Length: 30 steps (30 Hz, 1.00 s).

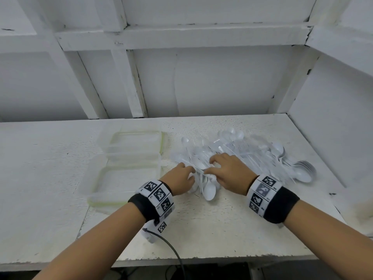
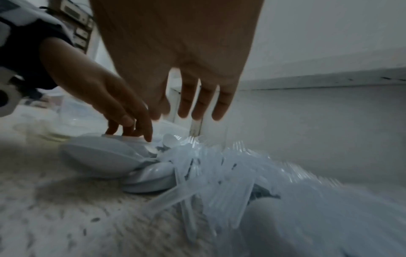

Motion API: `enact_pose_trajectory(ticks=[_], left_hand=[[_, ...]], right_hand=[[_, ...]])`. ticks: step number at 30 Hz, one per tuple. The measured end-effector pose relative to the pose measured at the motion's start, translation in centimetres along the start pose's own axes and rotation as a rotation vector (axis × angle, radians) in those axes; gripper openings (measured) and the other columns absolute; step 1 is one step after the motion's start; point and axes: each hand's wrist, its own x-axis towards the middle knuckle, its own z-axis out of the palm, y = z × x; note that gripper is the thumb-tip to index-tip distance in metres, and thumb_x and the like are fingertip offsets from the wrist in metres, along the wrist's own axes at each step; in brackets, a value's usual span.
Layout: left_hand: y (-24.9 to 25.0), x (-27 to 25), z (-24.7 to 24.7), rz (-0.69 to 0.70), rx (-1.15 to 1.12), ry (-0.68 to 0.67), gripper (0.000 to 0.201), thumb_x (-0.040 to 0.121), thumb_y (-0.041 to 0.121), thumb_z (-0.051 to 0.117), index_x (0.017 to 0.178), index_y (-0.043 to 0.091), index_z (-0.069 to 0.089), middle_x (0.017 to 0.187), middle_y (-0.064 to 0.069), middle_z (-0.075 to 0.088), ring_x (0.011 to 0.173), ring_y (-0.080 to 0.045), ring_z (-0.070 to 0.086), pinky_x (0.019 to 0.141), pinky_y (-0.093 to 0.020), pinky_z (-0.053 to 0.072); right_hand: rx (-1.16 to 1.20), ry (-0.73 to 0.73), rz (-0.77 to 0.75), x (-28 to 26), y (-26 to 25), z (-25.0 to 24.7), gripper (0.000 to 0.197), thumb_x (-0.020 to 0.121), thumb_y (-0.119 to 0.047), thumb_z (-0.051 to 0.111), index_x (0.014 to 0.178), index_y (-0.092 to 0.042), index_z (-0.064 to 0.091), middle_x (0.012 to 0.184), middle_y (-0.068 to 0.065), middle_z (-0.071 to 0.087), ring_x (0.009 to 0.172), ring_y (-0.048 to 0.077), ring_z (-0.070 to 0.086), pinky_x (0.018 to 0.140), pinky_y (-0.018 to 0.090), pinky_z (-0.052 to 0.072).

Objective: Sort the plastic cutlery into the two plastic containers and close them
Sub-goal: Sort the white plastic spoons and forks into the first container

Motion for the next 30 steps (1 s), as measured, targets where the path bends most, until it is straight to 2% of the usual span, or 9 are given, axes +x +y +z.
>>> enact_pose_trajectory(ticks=[2, 6, 11, 14, 19, 22, 24, 27, 30], left_hand=[[-0.2, 0.1, 0.0, -0.009, 0.001, -0.005, 0.037, 0.098, 0.026, 0.037, 0.134, 0.016, 0.045, 0.133, -0.011, 0.042, 0.113, -0.025, 0.052, 0.1, -0.032, 0.04], [-0.3, 0.1, -0.2, -0.036, 0.009, -0.018, 0.037, 0.099, 0.025, 0.035, 0.134, 0.015, 0.043, 0.132, -0.012, 0.045, 0.114, -0.025, 0.051, 0.096, -0.031, 0.038], [-1.0, 0.1, -0.5, -0.06, -0.001, -0.028, 0.037, 0.099, 0.027, 0.036, 0.131, 0.012, 0.045, 0.129, -0.011, 0.053, 0.116, -0.023, 0.051, 0.093, -0.03, 0.038], [-1.0, 0.3, -0.8, -0.044, -0.033, -0.023, 0.034, 0.099, 0.026, 0.036, 0.127, 0.011, 0.049, 0.123, -0.01, 0.058, 0.109, -0.022, 0.055, 0.089, -0.028, 0.04], [-0.3, 0.5, -1.3, -0.032, -0.029, 0.036, 0.028, 0.097, 0.024, 0.037, 0.112, 0.008, 0.055, 0.112, -0.01, 0.062, 0.098, -0.023, 0.057, 0.079, -0.026, 0.041], [0.0, 0.1, -1.7, 0.003, 0.001, 0.033, 0.024, 0.096, 0.021, 0.039, 0.109, 0.009, 0.056, 0.11, -0.009, 0.062, 0.091, -0.021, 0.056, 0.077, -0.025, 0.041], [0.1, -0.4, -1.7, 0.106, 0.013, -0.042, 0.024, 0.093, 0.016, 0.045, 0.115, 0.013, 0.056, 0.113, -0.009, 0.059, 0.091, -0.018, 0.053, 0.079, -0.024, 0.04], [0.8, -1.1, -0.6, 0.28, 0.162, -0.227, 0.046, 0.087, 0.015, 0.054, 0.131, 0.027, 0.051, 0.119, -0.007, 0.045, 0.103, -0.019, 0.045, 0.091, -0.029, 0.041], [1.7, -1.2, 1.2, 0.344, 0.419, -0.264, 0.058, 0.085, 0.017, 0.055, 0.138, 0.036, 0.041, 0.119, -0.009, 0.036, 0.108, -0.026, 0.037, 0.086, -0.031, 0.037]], right_hand=[[-0.006, -0.133, -0.026, -0.2, -0.3, 0.9, 0.05, 0.044, -0.018, 0.088, 0.09, -0.032, 0.072, 0.094, 0.009, 0.066, 0.075, 0.029, 0.065, 0.053, 0.037, 0.049], [-0.07, -0.205, -0.122, -0.3, -1.0, 2.2, 0.043, 0.044, -0.03, 0.09, 0.083, -0.033, 0.071, 0.092, 0.003, 0.067, 0.076, 0.024, 0.065, 0.057, 0.031, 0.05], [0.101, 0.004, -0.214, -0.3, -0.3, 1.9, 0.029, 0.056, -0.028, 0.087, 0.082, -0.026, 0.074, 0.089, 0.003, 0.068, 0.075, 0.023, 0.066, 0.055, 0.031, 0.05], [0.232, 0.114, -0.198, 0.0, 0.3, 1.3, 0.02, 0.067, -0.029, 0.071, 0.083, -0.016, 0.072, 0.084, 0.004, 0.068, 0.069, 0.023, 0.065, 0.047, 0.029, 0.053], [0.225, 0.048, -0.2, 1.4, 0.4, 0.8, 0.022, 0.064, -0.019, 0.079, 0.079, -0.011, 0.065, 0.082, 0.007, 0.066, 0.066, 0.026, 0.064, 0.048, 0.033, 0.053], [0.458, 0.09, 0.002, 2.2, 0.4, -0.4, 0.018, 0.08, -0.009, 0.068, 0.098, -0.006, 0.07, 0.105, 0.012, 0.066, 0.096, 0.028, 0.062, 0.083, 0.034, 0.05], [0.735, 0.148, 0.261, 2.5, 0.6, -1.7, 0.023, 0.088, -0.012, 0.06, 0.11, -0.006, 0.065, 0.11, 0.006, 0.066, 0.103, 0.021, 0.059, 0.094, 0.03, 0.045], [1.106, 0.345, 0.548, 3.2, 1.0, -3.4, 0.013, 0.095, -0.017, 0.049, 0.105, -0.022, 0.056, 0.095, -0.003, 0.067, 0.096, 0.018, 0.063, 0.094, 0.033, 0.049], [1.266, 0.448, 0.575, 3.4, 0.9, -4.5, 0.012, 0.1, -0.019, 0.037, 0.101, -0.027, 0.045, 0.071, 0.005, 0.059, 0.071, 0.024, 0.064, 0.074, 0.033, 0.057]])
